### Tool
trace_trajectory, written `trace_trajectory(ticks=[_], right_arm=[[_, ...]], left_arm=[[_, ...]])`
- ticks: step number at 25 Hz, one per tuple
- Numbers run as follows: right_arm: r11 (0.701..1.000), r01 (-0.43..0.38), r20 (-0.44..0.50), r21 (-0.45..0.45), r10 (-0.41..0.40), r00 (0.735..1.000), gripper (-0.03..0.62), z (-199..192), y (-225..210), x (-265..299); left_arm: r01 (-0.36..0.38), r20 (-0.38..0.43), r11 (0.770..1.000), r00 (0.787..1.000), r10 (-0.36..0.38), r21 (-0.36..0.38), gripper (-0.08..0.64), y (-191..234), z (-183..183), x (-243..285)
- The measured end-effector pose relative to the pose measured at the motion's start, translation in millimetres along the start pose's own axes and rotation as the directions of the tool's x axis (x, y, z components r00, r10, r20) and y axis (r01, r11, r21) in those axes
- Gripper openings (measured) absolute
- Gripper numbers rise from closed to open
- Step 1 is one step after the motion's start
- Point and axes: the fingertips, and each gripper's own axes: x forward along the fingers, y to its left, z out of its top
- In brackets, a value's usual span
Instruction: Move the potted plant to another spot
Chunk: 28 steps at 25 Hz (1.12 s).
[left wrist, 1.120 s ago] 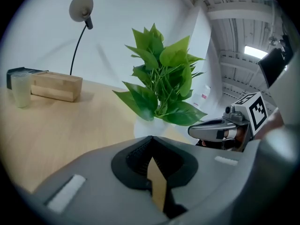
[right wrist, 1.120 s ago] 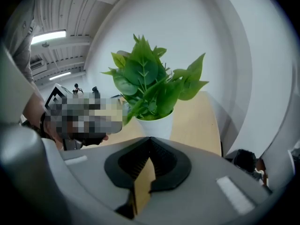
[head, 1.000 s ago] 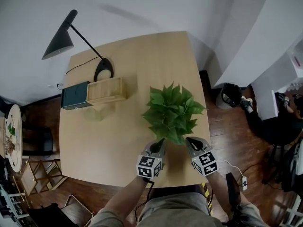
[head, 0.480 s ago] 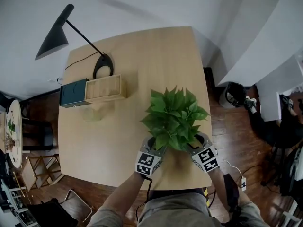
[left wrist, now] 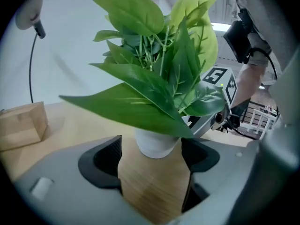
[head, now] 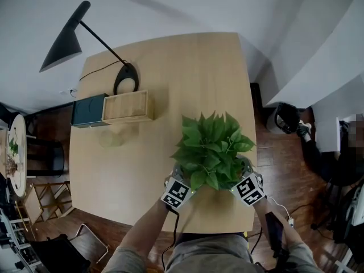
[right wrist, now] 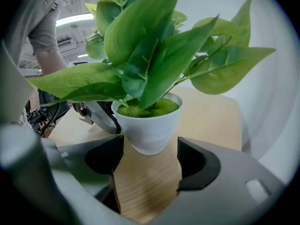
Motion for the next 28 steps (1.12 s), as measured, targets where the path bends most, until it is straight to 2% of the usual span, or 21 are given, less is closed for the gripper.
trace_trajectory(ticks=[5, 7, 15, 28], right_arm=[[0.996, 0.000, -0.009, -0.087, 0.000, 1.000, 0.371, 5, -1, 1], [0.995, 0.012, -0.006, -0.099, -0.012, 1.000, 0.341, 5, -1, -1], [0.996, 0.018, 0.006, -0.088, -0.018, 1.000, 0.316, 4, 0, -2], [0.989, 0.031, 0.022, -0.146, -0.028, 0.999, 0.314, 25, 1, -13]], left_arm=[[0.031, -0.026, 0.994, 0.999, -0.029, 0.103, 0.392, -4, 6, 4], [0.028, -0.028, 0.991, 0.999, -0.024, 0.131, 0.353, -6, 8, 5], [0.002, -0.014, 0.993, 1.000, -0.001, 0.121, 0.335, -8, 10, 6], [-0.055, -0.015, 0.990, 0.998, 0.057, 0.129, 0.336, -5, 22, -8]])
